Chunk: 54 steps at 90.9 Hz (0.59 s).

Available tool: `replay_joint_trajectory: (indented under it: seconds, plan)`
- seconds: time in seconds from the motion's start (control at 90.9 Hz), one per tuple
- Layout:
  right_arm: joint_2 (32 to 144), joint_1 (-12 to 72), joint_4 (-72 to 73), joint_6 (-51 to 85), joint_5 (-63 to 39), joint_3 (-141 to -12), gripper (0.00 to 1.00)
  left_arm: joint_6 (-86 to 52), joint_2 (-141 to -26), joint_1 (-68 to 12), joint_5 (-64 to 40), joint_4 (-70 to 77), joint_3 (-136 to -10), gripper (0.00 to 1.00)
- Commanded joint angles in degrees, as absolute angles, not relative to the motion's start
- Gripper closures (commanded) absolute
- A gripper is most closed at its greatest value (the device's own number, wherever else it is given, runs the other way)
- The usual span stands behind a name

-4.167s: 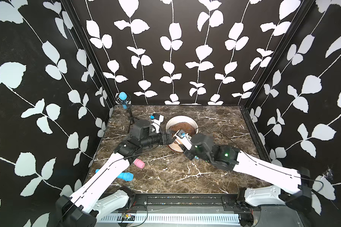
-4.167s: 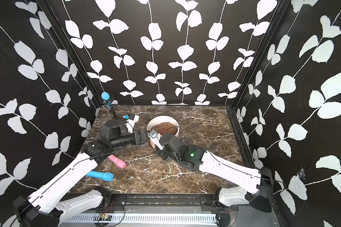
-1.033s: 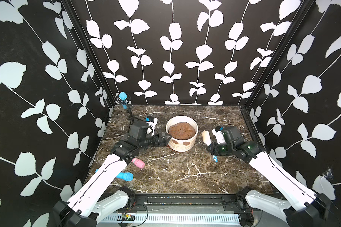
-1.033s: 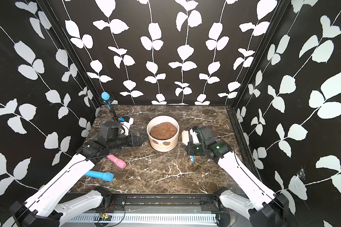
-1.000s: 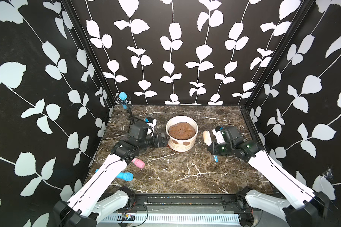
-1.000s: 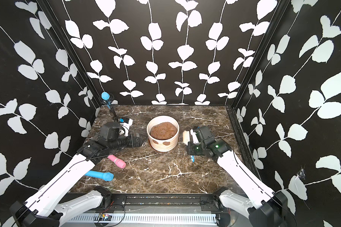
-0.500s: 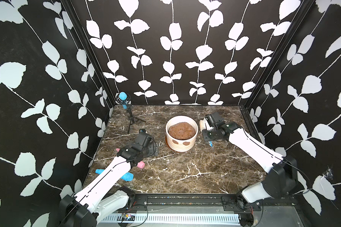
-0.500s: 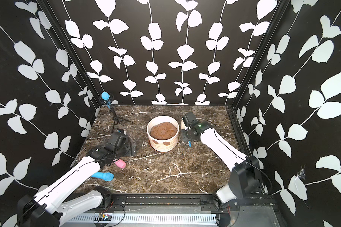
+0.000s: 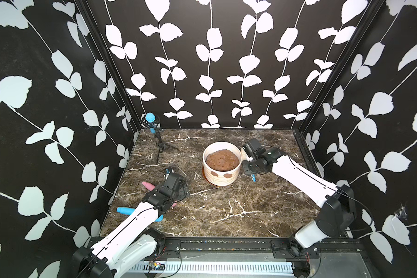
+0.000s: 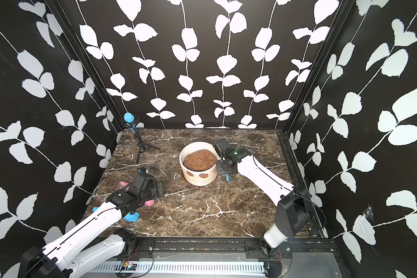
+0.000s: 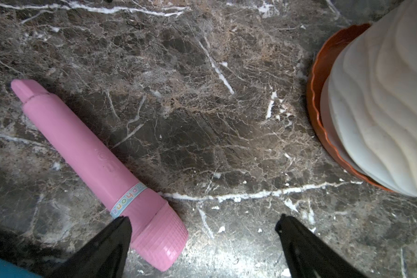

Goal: Scrub the dried mud off the ceramic pot
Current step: Brush off the soil from the pot.

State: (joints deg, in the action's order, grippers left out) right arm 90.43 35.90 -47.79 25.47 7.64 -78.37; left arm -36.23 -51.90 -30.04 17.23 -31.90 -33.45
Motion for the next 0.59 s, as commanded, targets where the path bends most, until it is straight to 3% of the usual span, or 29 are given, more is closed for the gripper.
replay_joint_trajectory:
  seconds: [0.0,0.583]
  plan:
    - [90.43,36.65,-48.86,27.76,9.30,-76.21,1.00,-36.59,-50.83,-29.88,18.57,-30.55,-32.03,0.02]
    - [90.18,38.71,-48.59,26.55,6.16,-72.41,1.00,-37.00,-51.81,-29.88,18.46,-29.57,-31.36,0.02]
